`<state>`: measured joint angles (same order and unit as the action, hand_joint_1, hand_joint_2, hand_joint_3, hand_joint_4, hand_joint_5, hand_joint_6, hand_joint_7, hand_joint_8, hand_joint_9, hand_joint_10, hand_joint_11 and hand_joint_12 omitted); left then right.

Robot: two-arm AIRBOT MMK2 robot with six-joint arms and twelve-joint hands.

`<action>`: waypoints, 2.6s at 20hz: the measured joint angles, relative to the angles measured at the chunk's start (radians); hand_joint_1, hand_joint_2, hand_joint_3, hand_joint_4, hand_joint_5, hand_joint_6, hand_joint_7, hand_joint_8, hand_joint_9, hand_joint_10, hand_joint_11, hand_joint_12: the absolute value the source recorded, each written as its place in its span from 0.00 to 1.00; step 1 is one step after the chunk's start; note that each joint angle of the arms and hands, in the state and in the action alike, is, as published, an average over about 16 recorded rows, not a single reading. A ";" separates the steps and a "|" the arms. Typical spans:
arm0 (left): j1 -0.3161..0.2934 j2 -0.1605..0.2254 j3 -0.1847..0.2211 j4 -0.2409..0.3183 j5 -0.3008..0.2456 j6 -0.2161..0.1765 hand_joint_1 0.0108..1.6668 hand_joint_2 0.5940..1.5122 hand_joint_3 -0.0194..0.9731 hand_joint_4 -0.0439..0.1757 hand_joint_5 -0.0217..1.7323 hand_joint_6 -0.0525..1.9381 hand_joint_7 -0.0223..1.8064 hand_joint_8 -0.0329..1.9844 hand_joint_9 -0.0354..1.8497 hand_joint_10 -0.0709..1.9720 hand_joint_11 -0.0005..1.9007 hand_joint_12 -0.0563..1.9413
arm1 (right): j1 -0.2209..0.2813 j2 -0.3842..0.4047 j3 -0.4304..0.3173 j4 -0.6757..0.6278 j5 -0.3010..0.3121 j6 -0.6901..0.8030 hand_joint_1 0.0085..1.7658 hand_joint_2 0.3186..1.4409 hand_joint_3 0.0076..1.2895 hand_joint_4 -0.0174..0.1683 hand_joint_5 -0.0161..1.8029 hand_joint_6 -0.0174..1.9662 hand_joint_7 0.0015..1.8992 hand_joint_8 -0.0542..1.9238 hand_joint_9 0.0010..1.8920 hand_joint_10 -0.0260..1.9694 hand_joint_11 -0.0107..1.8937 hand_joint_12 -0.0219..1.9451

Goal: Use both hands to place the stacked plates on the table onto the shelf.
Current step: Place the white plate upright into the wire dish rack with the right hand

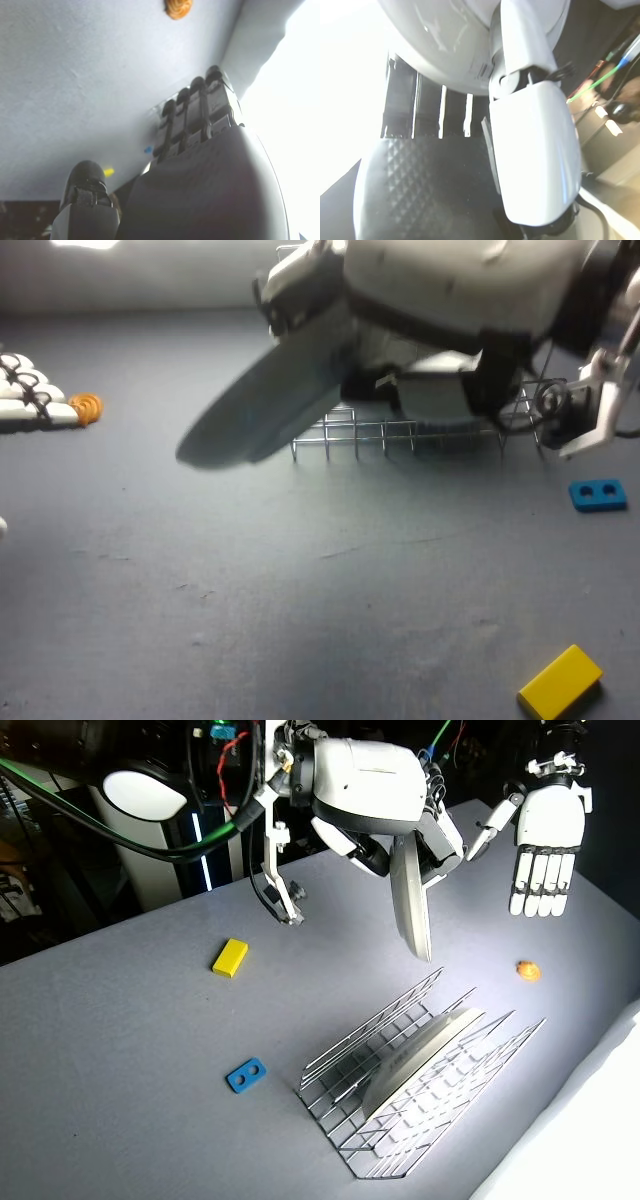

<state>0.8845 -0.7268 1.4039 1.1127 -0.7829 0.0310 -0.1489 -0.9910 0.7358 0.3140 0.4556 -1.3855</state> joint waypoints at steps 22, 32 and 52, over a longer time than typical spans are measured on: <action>-0.246 0.017 -0.051 0.246 -0.496 0.051 0.00 0.62 0.03 0.19 0.04 0.04 0.04 0.02 0.03 0.04 0.01 0.03 | 0.051 0.033 0.105 0.310 -0.083 0.114 0.76 0.64 0.00 0.05 0.47 0.56 0.51 0.54 0.47 0.65 0.37 0.78; -0.449 0.084 -0.120 0.365 -0.546 0.039 0.00 0.62 0.03 0.19 0.04 0.04 0.04 0.02 0.03 0.04 0.02 0.03 | 0.031 -0.007 0.179 0.395 -0.081 0.126 0.76 0.64 0.00 0.05 0.47 0.52 0.53 0.51 0.49 0.63 0.38 0.77; -0.474 0.119 -0.165 0.373 -0.676 0.028 0.00 0.60 0.02 0.19 0.04 0.04 0.04 0.02 0.03 0.04 0.02 0.04 | -0.081 -0.116 0.339 0.459 -0.074 0.128 0.75 0.67 0.00 0.04 0.46 0.53 0.52 0.51 0.48 0.57 0.36 0.75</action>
<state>0.4103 -0.6080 1.2390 1.4858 -1.4591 0.0588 -0.2298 -1.1068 1.0748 0.7733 0.3811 -1.2579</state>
